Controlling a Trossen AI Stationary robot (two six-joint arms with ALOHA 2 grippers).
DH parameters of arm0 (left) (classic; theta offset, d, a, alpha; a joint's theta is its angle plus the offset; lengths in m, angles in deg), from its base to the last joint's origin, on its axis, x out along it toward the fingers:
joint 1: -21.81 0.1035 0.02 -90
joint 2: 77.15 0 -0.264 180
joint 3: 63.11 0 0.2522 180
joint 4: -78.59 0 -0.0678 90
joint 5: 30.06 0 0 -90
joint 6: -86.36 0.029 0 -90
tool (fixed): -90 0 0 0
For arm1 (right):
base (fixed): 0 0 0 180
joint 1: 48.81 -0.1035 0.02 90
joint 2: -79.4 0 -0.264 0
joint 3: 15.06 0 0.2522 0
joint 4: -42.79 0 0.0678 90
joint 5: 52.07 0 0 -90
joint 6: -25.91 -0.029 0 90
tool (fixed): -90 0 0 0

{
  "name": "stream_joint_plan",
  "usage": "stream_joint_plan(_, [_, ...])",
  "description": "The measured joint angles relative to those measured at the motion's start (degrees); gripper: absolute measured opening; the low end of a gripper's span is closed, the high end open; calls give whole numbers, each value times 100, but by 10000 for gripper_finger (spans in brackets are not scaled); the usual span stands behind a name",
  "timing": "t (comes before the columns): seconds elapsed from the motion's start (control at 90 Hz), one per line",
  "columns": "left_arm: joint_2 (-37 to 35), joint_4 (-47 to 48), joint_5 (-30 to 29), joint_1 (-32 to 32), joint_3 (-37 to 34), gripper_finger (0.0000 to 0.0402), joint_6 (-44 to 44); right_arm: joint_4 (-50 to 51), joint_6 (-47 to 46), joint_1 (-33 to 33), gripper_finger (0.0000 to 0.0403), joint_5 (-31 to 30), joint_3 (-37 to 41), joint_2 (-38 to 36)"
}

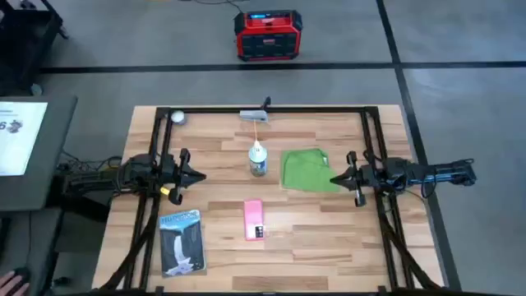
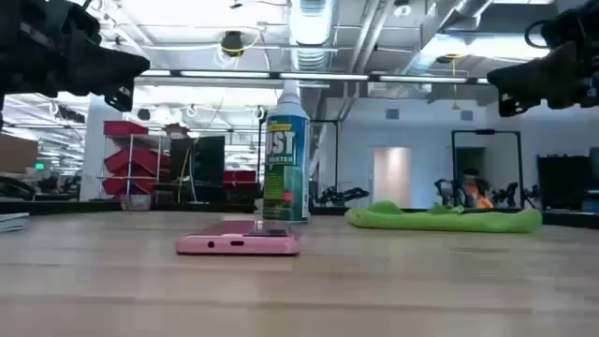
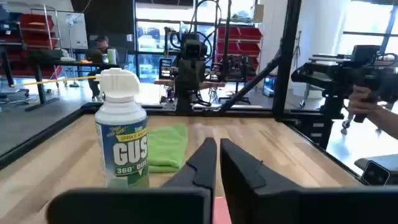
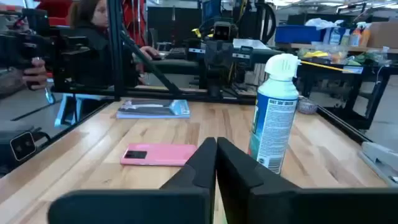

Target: Apply microfiber cloth

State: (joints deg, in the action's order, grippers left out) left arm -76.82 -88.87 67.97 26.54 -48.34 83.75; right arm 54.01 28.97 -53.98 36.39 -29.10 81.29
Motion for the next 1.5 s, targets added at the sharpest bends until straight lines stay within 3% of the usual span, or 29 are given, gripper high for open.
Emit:
stream_joint_plan(0.522, [0,0,-2,0,1,0,-159,28,-120,1,0,2,0,2])
stream_joint_plan(0.611, [2,0,-4,2,-1,0,-246,-512,-182,53,0,34,-33,101])
stream_joint_plan(0.767, [0,-2,-4,1,0,0,-304,-739,-1,25,0,251,-761,595])
stream_joint_plan(0.933, [0,-6,-7,0,0,0,-246,-294,-248,39,0,125,-1196,1714])
stream_joint_plan(1.222, [0,-74,-26,1,-1,0,-71,-2029,-908,-109,0,-116,-1293,4536])
stream_joint_plan(1.5, [0,-100,-87,1,-1,0,46,-2381,-742,-564,0,-149,-2723,6916])
